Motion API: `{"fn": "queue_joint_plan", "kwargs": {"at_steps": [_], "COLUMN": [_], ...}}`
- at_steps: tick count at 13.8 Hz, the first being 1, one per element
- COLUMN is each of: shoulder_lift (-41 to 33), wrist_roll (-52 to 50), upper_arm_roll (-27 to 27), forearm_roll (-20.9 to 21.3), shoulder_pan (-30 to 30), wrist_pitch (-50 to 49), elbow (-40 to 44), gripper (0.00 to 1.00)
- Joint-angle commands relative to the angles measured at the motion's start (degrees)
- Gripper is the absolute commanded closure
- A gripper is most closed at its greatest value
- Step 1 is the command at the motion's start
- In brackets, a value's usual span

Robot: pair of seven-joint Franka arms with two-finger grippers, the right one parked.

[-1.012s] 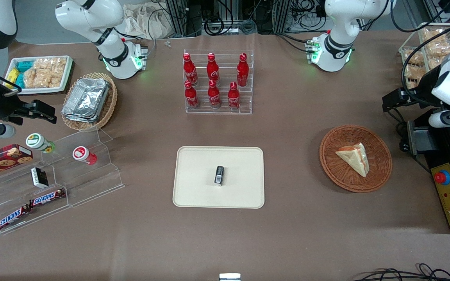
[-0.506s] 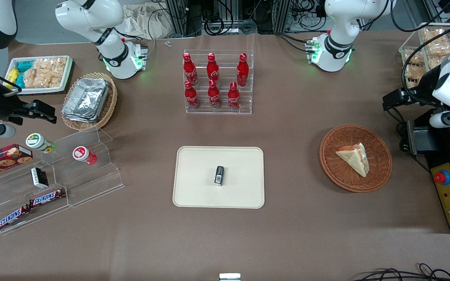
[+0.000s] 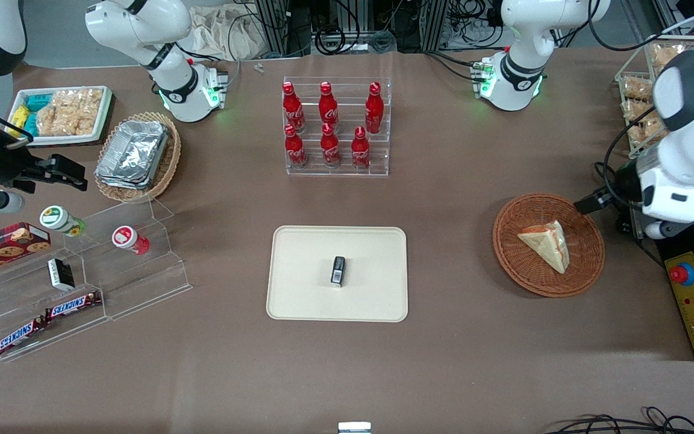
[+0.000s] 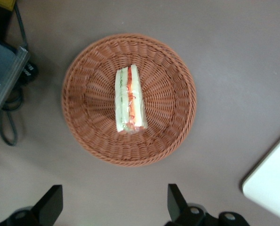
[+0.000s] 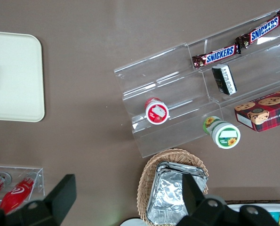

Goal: Place sandwich from basket to tray
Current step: 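Lower the left gripper over the sandwich and close on it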

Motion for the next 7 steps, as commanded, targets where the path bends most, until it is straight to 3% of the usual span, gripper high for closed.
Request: {"fn": "queue_joint_plan", "kwargs": {"at_steps": [1, 7], "shoulder_lift": [-0.7, 10.9], "wrist_roll": [-6.7, -7.1], "upper_arm_roll": [-0.4, 1.1], "forearm_roll": [0.6, 0.8], "shoulder_pan": [0.2, 0.2], "wrist_pitch": [12.9, 29.4], "elbow": [-11.1, -14.5], "gripper": [0.00, 0.00]}}
